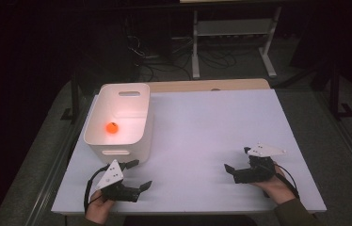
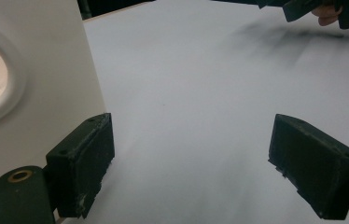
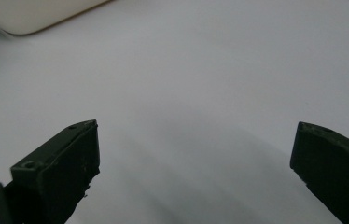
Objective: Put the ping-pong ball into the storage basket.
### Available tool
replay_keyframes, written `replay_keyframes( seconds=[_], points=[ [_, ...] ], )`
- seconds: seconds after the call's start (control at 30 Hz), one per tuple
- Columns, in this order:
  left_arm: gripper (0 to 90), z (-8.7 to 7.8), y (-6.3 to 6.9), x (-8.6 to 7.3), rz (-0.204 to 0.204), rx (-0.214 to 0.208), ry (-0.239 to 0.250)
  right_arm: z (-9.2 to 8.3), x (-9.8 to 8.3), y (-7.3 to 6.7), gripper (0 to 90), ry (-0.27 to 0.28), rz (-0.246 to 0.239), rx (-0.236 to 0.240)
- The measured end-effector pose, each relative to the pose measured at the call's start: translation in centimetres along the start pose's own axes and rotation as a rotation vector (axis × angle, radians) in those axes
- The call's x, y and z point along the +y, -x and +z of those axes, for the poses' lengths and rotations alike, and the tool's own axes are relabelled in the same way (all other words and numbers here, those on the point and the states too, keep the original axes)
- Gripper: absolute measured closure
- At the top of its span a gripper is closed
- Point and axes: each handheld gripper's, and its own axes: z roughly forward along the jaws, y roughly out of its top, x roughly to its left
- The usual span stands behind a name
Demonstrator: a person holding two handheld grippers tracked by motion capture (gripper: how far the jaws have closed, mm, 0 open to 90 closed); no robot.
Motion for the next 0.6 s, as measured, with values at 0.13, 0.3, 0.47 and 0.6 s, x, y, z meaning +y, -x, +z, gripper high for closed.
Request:
replay_keyframes(
  seconds=[0.13,0.3,0.47,0.6],
  points=[
    [14.2,0.01,0.02,0.0,-0.001,0.0,0.002,-0.32,-0.62,0.26,1.0,-0.013,-0.002,-0.013],
    [14.2,0.01,0.03,0.0,0.0,0.0,0.001,-0.31,-0.83,0.4,1.0,-0.02,-0.002,-0.015],
    [14.1,0.03,0.03,0.0,-0.001,-0.001,0.0,-0.17,-0.94,0.38,1.0,-0.028,-0.001,-0.007],
    [14.2,0.05,0.02,0.01,-0.004,-0.002,-0.002,-0.09,-0.85,0.34,1.0,-0.034,-0.004,-0.003]
  ],
)
